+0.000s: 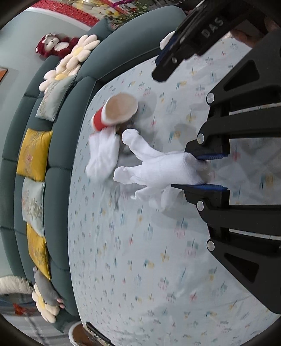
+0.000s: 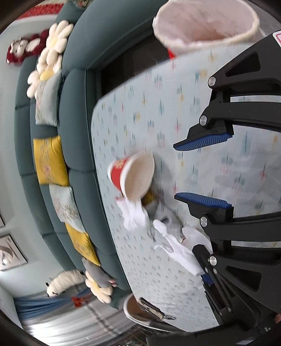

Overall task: Collect trash
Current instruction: 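Grasp the grey sock with the right tool while the left holds the white cloth, then carry the white cloth and grey sock over the white bin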

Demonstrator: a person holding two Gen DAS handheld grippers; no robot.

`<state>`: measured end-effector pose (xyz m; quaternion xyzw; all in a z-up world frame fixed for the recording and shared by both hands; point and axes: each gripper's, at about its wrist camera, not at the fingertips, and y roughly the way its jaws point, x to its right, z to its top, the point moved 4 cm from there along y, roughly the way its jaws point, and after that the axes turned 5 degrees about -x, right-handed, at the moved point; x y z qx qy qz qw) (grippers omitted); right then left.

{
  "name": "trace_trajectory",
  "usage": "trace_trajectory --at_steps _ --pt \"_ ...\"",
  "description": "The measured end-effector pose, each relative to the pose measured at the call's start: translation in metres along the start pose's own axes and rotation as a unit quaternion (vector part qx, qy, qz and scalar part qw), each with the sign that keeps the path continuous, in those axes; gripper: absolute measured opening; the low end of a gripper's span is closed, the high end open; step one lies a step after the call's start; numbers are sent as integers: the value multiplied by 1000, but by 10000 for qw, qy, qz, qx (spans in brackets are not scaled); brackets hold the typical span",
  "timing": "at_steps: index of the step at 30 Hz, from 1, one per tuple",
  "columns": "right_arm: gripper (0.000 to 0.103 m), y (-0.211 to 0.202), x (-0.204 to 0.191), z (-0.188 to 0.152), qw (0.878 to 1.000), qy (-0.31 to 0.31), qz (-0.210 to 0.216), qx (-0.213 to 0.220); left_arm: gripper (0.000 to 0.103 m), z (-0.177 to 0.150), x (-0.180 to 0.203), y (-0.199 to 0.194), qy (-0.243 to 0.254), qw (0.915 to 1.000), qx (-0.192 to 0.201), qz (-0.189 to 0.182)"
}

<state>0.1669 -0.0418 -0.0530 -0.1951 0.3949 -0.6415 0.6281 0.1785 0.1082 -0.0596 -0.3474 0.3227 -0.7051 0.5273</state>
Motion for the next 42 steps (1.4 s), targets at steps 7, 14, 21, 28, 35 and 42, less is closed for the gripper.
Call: trace_trajectory --at_steps 7,14,21,28,35,42 --pt "40 34 -41 3 9994 -208 143 -257 17 8 -45 0 -362 9992 88 139" --pt "40 67 -63 14 9986 -328 71 -408 17 9 -67 8 -558 9984 61 94" --pt "21 91 -69 10 9974 -345 29 -626 17 7 -72 15 -583 9983 30 49" --pt "7 72 -69 0 9978 -397 156 -517 17 5 -64 10 -516 9986 51 58" --pt "7 19 -56 2 9989 -391 245 -103 17 3 -31 -5 -240 9996 165 8" --pt "7 -27 -14 4 9995 -141 65 288 17 -2 25 -17 120 9996 220 -156"
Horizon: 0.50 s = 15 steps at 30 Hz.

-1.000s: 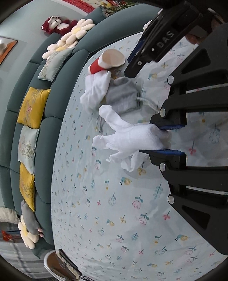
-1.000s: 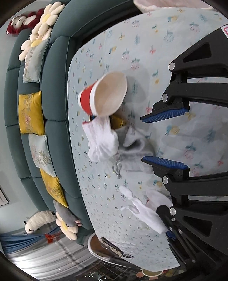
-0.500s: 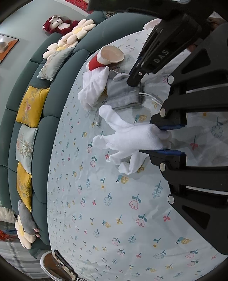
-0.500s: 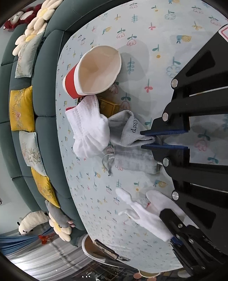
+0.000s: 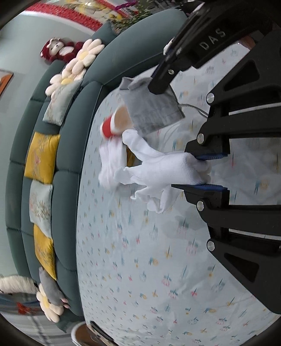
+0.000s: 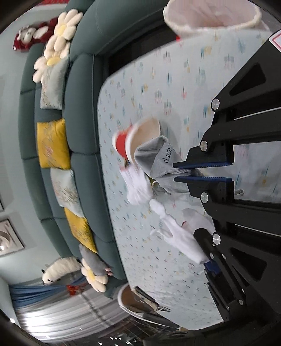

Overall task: Collect trash
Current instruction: 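Carry the white cloth and grey sock over the white bin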

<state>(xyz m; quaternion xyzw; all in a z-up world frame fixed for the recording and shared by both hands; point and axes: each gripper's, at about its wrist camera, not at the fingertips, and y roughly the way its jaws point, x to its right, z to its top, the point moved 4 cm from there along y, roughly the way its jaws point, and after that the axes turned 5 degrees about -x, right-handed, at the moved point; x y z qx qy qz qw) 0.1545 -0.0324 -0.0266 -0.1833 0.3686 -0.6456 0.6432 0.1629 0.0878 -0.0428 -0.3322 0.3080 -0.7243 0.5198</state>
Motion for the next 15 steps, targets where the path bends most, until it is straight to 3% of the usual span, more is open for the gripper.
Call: trace_trajectory --at_steps 15 --pt "7 -72 133 -10 9932 866 -599 503 17 -18 126 5 964 9946 -99 -369"
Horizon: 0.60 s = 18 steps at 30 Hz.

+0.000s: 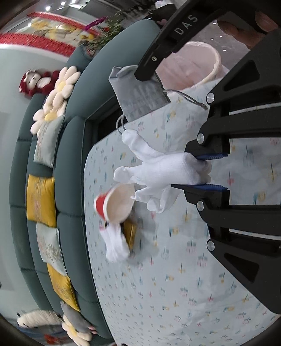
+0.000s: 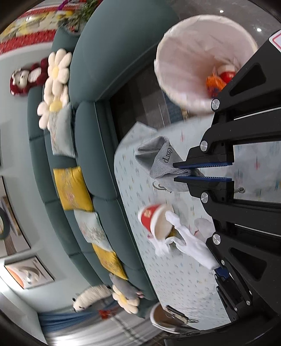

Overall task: Collect trash
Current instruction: 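Carry the white cloth and grey sock over the white bin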

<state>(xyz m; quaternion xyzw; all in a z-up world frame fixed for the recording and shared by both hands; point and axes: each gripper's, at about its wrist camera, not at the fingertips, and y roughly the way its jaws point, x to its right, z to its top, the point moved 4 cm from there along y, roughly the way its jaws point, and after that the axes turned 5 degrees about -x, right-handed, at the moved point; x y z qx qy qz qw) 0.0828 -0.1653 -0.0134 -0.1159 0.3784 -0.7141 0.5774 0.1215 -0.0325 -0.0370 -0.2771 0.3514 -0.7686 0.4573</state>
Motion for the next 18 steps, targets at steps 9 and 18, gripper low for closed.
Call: trace_trajectory --at_steps 9,18 --pt "7 -21 62 -3 9987 405 -256 172 17 -2 61 10 510 9986 -61 -147" --pt "7 -35 108 -9 9962 697 -454 269 17 -9 105 17 860 9959 -122 -233"
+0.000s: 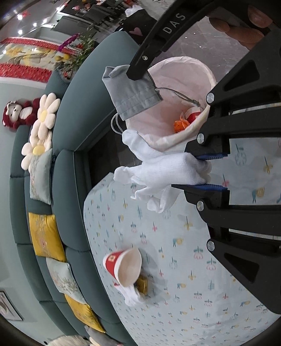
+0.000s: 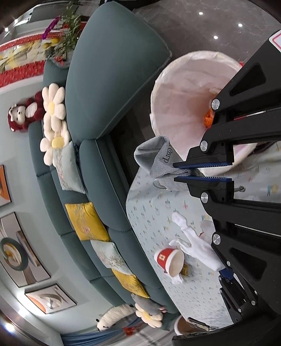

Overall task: Collect trash
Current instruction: 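Carry the white cloth and grey sock over the white bin, then open the left tool then the right tool to drop both cloths in the bin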

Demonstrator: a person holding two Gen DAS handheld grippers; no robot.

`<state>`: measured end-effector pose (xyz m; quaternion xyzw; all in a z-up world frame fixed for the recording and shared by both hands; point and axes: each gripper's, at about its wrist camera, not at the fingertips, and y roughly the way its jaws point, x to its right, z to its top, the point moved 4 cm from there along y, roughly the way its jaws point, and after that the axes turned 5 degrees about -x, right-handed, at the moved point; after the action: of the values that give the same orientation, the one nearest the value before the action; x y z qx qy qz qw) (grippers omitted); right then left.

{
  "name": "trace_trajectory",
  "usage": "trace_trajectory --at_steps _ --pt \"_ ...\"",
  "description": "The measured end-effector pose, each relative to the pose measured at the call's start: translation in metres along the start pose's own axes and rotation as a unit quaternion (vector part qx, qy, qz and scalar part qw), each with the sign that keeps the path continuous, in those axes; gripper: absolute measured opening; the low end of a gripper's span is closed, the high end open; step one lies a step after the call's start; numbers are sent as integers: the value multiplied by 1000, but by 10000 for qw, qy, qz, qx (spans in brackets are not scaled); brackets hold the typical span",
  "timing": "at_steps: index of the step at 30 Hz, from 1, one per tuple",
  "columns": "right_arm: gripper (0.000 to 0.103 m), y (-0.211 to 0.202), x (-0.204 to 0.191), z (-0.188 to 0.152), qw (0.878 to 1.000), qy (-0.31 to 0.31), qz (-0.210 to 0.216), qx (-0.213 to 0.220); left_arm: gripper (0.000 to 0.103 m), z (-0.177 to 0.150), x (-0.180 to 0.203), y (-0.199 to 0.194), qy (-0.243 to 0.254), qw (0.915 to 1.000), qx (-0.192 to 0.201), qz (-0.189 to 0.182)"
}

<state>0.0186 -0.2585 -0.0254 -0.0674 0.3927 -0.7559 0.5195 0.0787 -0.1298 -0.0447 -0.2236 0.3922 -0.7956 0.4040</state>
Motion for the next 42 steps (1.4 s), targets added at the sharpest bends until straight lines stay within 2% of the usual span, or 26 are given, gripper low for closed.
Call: trace_trajectory --at_steps 22,35,42 --pt "7 -16 77 -17 9982 475 -368 63 17 2 76 34 649 9974 -217 -203" --pt "7 -14 99 -21 9972 609 -434 54 18 3 98 56 863 9952 -373 -258" --pt "7 -12 111 -23 9962 726 -483 78 18 6 103 69 855 9943 -458 -447"
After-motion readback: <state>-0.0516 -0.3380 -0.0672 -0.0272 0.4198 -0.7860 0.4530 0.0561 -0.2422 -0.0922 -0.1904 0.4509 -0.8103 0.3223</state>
